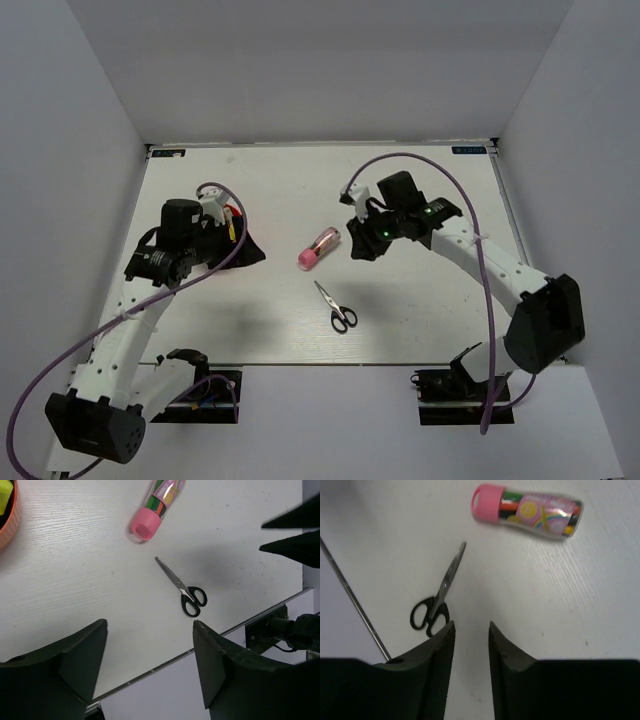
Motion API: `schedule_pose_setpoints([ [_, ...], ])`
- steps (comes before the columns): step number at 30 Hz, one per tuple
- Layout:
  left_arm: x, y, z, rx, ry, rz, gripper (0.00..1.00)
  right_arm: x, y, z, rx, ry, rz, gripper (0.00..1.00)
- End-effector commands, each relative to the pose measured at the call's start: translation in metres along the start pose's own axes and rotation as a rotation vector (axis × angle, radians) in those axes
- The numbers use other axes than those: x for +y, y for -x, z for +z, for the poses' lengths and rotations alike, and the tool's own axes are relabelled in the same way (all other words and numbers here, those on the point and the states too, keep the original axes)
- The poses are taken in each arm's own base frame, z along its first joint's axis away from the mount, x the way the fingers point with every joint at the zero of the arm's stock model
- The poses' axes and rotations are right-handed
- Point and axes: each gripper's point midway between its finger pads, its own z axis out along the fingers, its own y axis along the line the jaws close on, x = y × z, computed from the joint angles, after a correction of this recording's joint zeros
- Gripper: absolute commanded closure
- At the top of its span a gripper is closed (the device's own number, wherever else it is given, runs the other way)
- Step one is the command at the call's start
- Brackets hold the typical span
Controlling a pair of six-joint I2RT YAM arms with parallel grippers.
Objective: Sort the stationery into containers
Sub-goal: Place the stationery in the storage box, then pick up the scissors from the center of the board.
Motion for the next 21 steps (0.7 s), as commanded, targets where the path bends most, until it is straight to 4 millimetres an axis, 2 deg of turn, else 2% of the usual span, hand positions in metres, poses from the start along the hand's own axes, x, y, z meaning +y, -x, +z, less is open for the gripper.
schedule_pose_setpoints([
  [1,-0.011,0.014,0.004,-0.013,-0.054,0.041,0.23,0.017,-0.007,-0.02,-0.058,0.035,-0.035,0.66],
  [2,-0.013,0.017,0.006,-0.015,-0.063,0.045,0.31,0.02,-0.028,-0.015,-0.032,0.044,-0.015,0.84],
  [4,-0.015,0.025,0.014,-0.001,-0.074,0.048,0.39,0.02,-0.036,-0.016,-0.041,0.032,-0.003,1.0],
  [5,-0.019,0.031,0.015,-0.007,-0.089,0.053,0.49,0.02,-0.05,-0.012,-0.026,0.028,0.023,1.0],
  [7,-0.025,0.038,0.024,0.015,-0.105,0.07,0.61,0.023,-0.064,-0.01,-0.006,0.034,0.042,1.0],
  [8,-0.023,0.037,0.032,0.042,-0.101,0.069,0.68,0.023,-0.07,-0.01,0.006,0.037,0.048,0.92],
  [10,-0.028,0.042,0.043,0.073,-0.104,0.099,0.68,0.023,-0.077,-0.011,0.017,0.035,0.06,0.67],
  [12,-0.03,0.039,0.049,0.104,-0.101,0.119,0.56,0.024,-0.082,-0.013,0.024,0.036,0.066,0.5],
  [13,-0.029,0.039,0.059,0.124,-0.085,0.124,0.49,0.025,-0.084,-0.014,0.022,0.048,0.067,0.5],
  [15,-0.031,0.035,0.065,0.142,-0.075,0.15,0.32,0.025,-0.085,-0.016,0.013,0.051,0.064,0.51],
  [16,-0.033,0.026,0.073,0.175,-0.073,0.171,0.31,0.026,-0.085,-0.017,0.004,0.065,0.067,0.53],
  [18,-0.027,0.015,0.081,0.206,-0.042,0.173,0.32,0.027,-0.086,-0.019,0.001,0.069,0.066,0.63],
  [19,-0.032,0.007,0.085,0.226,-0.048,0.183,0.34,0.026,-0.085,-0.021,-0.008,0.064,0.063,0.68],
  [20,-0.029,0.0,0.087,0.241,-0.034,0.181,0.37,0.027,-0.087,-0.02,-0.002,0.063,0.06,0.74],
  [21,-0.026,-0.007,0.09,0.254,-0.015,0.17,0.44,0.023,-0.086,-0.022,-0.01,0.05,0.065,0.9],
])
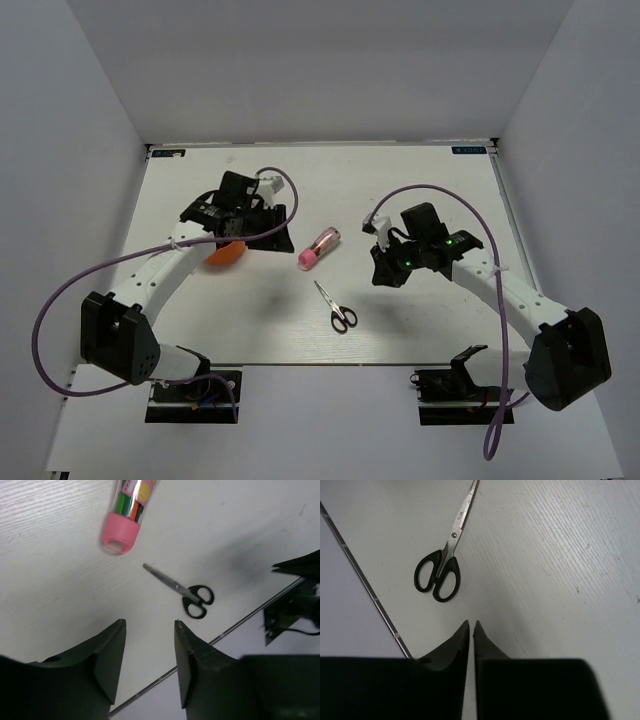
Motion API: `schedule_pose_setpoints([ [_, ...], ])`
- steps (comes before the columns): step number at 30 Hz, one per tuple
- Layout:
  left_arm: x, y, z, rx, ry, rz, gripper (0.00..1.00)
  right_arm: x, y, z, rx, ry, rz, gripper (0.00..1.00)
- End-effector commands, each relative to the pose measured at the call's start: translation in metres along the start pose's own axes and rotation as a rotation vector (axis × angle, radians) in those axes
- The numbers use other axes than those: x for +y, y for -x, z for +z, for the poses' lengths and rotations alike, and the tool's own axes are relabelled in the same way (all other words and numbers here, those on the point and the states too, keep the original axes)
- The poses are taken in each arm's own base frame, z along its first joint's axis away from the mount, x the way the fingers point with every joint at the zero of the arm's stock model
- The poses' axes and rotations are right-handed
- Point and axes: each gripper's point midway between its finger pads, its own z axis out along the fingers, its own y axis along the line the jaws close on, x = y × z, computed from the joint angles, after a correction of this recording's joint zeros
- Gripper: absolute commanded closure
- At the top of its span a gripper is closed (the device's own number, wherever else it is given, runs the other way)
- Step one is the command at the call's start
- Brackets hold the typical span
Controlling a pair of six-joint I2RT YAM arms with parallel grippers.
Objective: Sort the stationery into containers
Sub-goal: Pick up the scissors from the center of the board.
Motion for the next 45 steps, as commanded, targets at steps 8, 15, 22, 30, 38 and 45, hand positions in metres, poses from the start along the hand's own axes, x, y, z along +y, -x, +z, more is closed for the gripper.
schedule_pose_setpoints([
  [8,-0.008,-0.046,0.009,0.086,0.134,0.032,0.77,0.015,-0.003,0.003,-0.029,0.119,-0.013,1.0],
  [15,-0.004,-0.081,-0.021,0.105,0.181,0.182,0.4,0.026,-0.011,0.015,0.031,0.217,0.04,0.8],
  [22,-0.038,-0.09,-0.014,0.051,0.18,0.27,0.54,-0.022,-0.009,0.013,0.067,-0.066,0.123,0.83],
  [30,-0.081,-0.098,0.012,0.137,0.16,0.54,0.73,-0.074,-0.005,-0.014,0.008,-0.391,0.143,1.0],
  [38,-0.134,-0.103,0.058,0.232,-0.087,0.871,0.43,-0.101,0.007,-0.055,-0.086,-0.59,0.057,1.0],
  [45,-0.152,-0.115,0.098,0.291,-0.209,0.938,0.43,-0.103,0.01,-0.079,-0.156,-0.641,0.0,0.99],
])
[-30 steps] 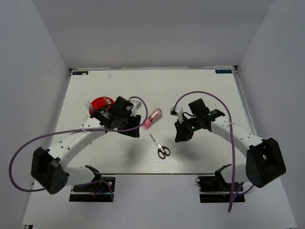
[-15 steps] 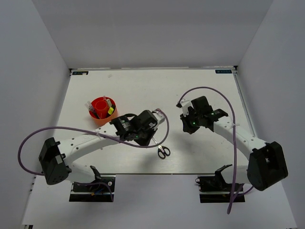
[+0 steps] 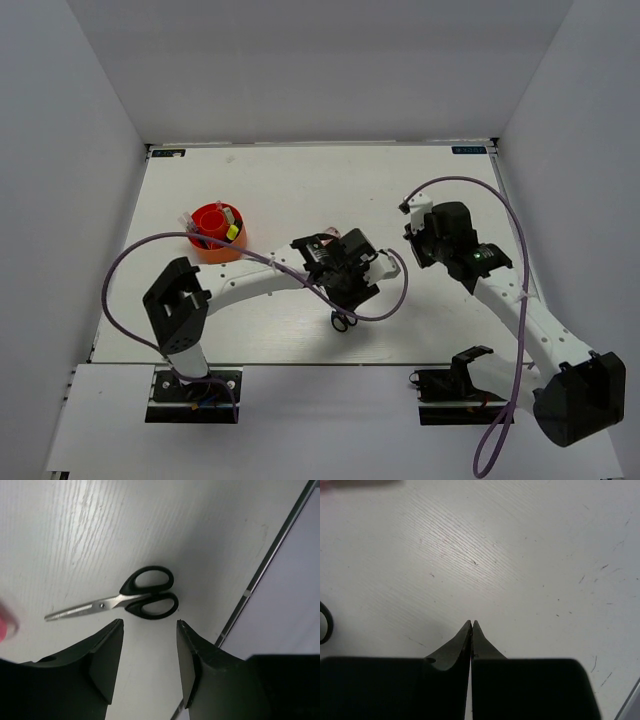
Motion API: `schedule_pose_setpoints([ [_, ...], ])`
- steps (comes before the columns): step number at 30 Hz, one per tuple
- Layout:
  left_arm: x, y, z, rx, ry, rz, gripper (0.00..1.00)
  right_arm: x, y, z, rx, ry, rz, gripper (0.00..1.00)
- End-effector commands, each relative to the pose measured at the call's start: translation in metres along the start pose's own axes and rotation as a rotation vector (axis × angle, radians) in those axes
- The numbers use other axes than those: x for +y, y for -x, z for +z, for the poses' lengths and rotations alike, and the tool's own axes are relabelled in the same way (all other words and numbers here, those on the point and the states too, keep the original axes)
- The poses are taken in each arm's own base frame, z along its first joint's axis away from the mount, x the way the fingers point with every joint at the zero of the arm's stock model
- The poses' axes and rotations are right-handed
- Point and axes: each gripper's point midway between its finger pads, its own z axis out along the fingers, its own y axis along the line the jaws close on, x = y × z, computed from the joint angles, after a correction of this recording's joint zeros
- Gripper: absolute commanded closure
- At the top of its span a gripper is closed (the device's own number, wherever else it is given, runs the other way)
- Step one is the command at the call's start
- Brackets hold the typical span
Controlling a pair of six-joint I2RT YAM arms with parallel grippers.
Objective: Sort the stationery into containers
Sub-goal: Pick up the scissors from the center of the board.
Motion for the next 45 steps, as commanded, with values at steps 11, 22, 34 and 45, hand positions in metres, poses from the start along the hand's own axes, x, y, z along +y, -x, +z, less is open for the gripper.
schedule_pose_setpoints([
  [11,-0.012,0.015,0.047,-0.018,-0.116,0.123,0.43,-0.015,0.005,-0.01,-0.071,-0.054,-0.026,0.99],
  [22,0.007,0.01,0.062,0.001,-0.085,0.125,0.43,-0.009,0.005,-0.008,-0.077,-0.011,-0.021,0.98],
  [34,0.025,0.0,0.07,0.026,-0.063,0.111,0.43,-0.004,0.002,-0.005,-0.064,0.018,-0.015,0.96],
  [45,0.036,0.001,0.077,0.029,-0.059,0.091,0.43,-0.004,0.001,-0.004,-0.061,0.024,-0.013,0.96],
])
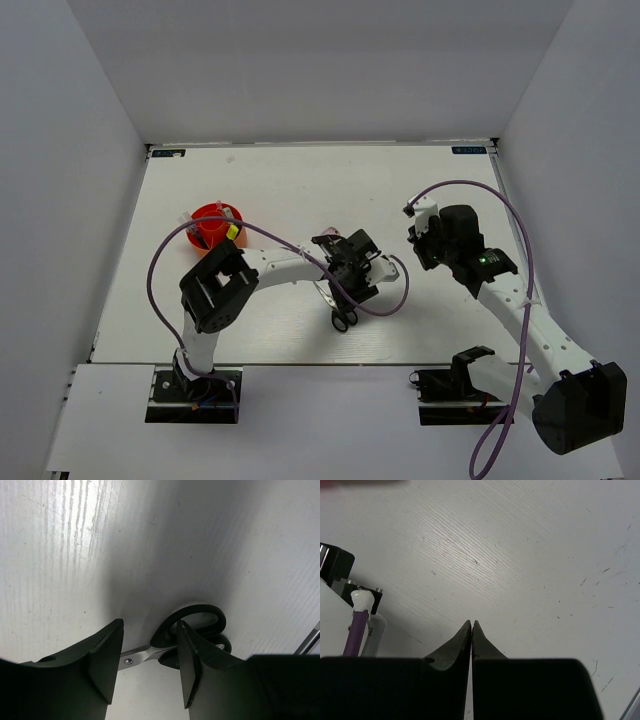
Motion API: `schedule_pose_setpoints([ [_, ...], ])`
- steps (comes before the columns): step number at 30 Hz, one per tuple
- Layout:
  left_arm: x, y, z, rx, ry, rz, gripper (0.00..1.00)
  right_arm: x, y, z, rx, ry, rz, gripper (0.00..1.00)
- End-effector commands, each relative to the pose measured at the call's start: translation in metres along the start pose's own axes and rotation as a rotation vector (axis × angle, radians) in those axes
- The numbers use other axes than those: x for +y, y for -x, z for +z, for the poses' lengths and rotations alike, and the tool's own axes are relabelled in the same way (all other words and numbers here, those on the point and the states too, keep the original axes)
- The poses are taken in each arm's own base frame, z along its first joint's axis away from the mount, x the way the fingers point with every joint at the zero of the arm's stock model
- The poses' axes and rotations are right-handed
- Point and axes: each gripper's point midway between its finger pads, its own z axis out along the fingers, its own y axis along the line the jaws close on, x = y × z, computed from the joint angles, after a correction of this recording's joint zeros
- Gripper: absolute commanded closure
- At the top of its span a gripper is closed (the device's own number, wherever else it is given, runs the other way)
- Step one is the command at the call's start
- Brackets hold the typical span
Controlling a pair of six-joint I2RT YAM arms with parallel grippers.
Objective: Sort the stationery into containers
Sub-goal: Pick up the scissors from the center of the board.
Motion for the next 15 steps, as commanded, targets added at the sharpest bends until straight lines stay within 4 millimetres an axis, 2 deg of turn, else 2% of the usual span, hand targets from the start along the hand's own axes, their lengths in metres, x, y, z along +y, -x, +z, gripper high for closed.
schedule_pose_setpoints([
  [1,0.004,0.018,-0.006,-0.049,0.0,0.018,0.43,0.0,0.004,0.001,-0.019,0.006,0.0,0.96],
  [4,0.005,0.016,-0.003,-0.041,0.01,0.012,0.44,-0.001,0.003,0.001,-0.02,0.004,0.002,0.96],
  [12,0.009,-0.006,0.003,-0.02,0.042,-0.043,0.5,0.0,0.005,0.0,-0.027,0.007,-0.001,0.95],
  [15,0.011,-0.008,0.004,-0.016,0.057,-0.054,0.56,0.0,0.004,0.0,-0.026,0.008,-0.001,0.95],
])
